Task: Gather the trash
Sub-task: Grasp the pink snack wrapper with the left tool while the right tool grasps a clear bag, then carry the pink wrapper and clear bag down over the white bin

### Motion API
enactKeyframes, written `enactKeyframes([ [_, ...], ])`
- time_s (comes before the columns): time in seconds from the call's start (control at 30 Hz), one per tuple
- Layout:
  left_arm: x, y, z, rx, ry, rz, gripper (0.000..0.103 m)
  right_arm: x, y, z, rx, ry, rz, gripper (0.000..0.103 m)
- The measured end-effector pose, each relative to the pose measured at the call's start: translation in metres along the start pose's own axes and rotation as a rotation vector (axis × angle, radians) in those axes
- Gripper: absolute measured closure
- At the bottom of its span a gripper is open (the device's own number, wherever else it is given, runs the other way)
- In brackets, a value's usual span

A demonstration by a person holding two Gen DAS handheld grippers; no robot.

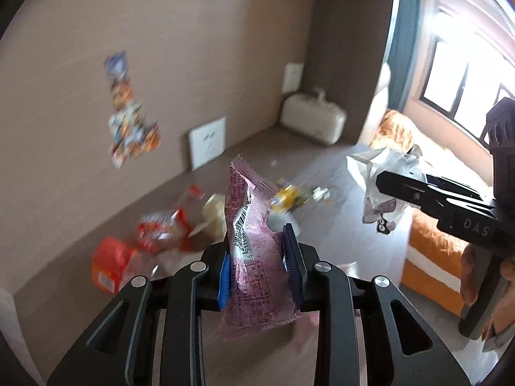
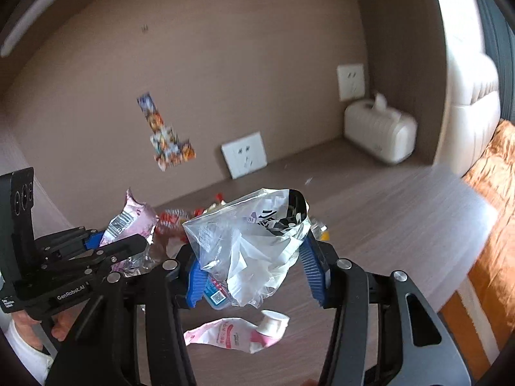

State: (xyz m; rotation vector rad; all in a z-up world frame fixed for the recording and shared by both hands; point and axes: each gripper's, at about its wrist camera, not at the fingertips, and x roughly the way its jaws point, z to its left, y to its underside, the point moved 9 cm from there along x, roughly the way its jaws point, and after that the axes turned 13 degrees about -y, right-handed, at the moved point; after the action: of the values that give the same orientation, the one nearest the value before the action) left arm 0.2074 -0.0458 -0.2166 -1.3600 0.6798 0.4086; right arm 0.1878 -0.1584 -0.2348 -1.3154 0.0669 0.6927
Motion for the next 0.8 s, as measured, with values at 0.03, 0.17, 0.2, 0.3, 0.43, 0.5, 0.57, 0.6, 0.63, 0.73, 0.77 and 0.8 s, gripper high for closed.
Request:
enactKeyframes([
  [0.03,-0.004,-0.004,-0.006,0.006,0.01,-0.009,0.075,-0.008,-0.003,-0.002,-0.004,0.008,-0.012,0.051],
  [0.17,-0.017,-0.019,-0.044,0.042,0.065,-0.043,0.075,-0.054,-0.01,-0.017,-0.009,0.055,-0.064,0.051],
  [0.2,-0.019,-0.022,-0.056,0.056,0.079,-0.05,0.075,-0.063,-0.011,-0.022,-0.006,0.067,-0.071,0.051],
  [0.3,-0.02,-0.026,-0.093,0.09,0.132,-0.056,0.075,-0.095,-0.008,-0.043,0.016,0.117,-0.093,0.051],
  [0.43,-0.023,-0.027,-0.144,0.144,0.203,-0.058,0.075,-0.13,0.005,-0.071,0.056,0.18,-0.106,0.051],
  [0.5,-0.024,-0.027,-0.167,0.17,0.234,-0.056,0.075,-0.144,0.013,-0.084,0.077,0.207,-0.109,0.051],
  [0.57,-0.026,-0.024,-0.189,0.197,0.258,-0.054,0.075,-0.158,0.021,-0.095,0.097,0.228,-0.112,0.051],
  [0.6,-0.026,-0.023,-0.201,0.212,0.273,-0.052,0.075,-0.165,0.025,-0.101,0.109,0.241,-0.115,0.051],
  [0.63,-0.027,-0.022,-0.212,0.225,0.286,-0.049,0.075,-0.17,0.028,-0.105,0.116,0.25,-0.117,0.051],
  [0.73,-0.027,-0.019,-0.238,0.256,0.316,-0.042,0.075,-0.188,0.038,-0.12,0.144,0.275,-0.125,0.051],
  [0.77,-0.028,-0.017,-0.248,0.267,0.328,-0.038,0.075,-0.192,0.04,-0.123,0.15,0.282,-0.126,0.051],
  [0.8,-0.028,-0.015,-0.256,0.276,0.334,-0.035,0.075,-0.196,0.044,-0.127,0.158,0.286,-0.124,0.051],
])
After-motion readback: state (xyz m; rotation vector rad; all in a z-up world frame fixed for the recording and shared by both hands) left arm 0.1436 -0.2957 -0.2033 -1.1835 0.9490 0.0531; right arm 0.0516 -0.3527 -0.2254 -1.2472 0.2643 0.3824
